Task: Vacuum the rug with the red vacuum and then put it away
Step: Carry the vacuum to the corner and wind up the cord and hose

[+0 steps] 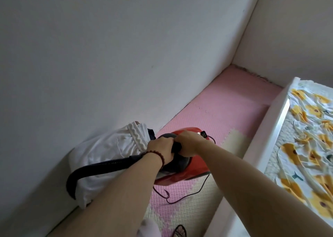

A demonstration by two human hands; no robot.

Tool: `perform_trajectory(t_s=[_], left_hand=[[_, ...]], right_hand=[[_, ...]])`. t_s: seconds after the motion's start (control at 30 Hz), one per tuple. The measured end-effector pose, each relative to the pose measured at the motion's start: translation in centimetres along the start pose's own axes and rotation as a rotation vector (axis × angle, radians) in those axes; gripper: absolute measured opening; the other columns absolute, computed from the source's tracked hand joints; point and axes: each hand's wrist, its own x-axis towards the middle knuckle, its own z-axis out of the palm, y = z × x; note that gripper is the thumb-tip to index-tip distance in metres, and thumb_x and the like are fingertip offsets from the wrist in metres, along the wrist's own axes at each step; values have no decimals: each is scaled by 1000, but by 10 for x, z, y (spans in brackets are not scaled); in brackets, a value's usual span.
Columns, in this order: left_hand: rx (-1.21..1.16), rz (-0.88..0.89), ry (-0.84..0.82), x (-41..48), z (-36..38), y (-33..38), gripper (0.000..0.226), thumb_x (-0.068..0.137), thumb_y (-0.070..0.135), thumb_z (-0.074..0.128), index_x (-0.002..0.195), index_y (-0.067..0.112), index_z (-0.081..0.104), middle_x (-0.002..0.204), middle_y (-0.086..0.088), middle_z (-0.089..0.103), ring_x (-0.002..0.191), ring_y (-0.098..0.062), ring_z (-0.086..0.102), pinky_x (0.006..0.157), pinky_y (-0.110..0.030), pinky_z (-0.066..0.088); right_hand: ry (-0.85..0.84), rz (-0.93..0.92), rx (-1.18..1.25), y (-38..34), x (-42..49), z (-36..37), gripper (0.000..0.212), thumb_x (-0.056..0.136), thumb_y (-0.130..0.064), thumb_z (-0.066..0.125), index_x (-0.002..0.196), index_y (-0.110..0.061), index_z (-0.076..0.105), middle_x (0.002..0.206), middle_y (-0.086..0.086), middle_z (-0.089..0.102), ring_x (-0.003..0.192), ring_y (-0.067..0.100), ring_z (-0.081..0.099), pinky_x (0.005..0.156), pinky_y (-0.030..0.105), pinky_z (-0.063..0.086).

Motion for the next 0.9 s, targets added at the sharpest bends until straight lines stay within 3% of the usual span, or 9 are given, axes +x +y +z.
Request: perform_trajectory(t_s=[0.3,0.67,0.77,0.9], left_hand=[[29,105,-48,75,-16,-8,32,89,29,47,119,22,53,119,-4,62,109,-28,59,89,-40,49],[76,193,-20,142,-39,-4,32,89,30,49,120,24,52,117,-2,64,108,-27,60,91,-40,46],[30,188,-30,160,-46,11,31,87,30,50,117,25,55,115,0,64,106,-25,60,89,-38,47],[-33,161,-60,184,-45,41,30,85,31,52,113,27,58,110,1,65,101,-23,61,83,-34,48]], right_hand=[[-42,133,68,40,42,-14,20,86,-19,52,100,-13,65,93,7,66,81,26,61,64,31,47],[-1,215,124,85,73,-35,17,87,-17,53,99,-13,64,91,6,63,78,23,54,63,29,39],[-1,216,127,108,76,-37,13,86,-18,53,94,-14,63,78,1,54,71,22,49,60,28,36],[-42,199,112,147,76,-34,6,86,-20,53,79,-20,53,76,0,53,70,24,52,60,30,40]])
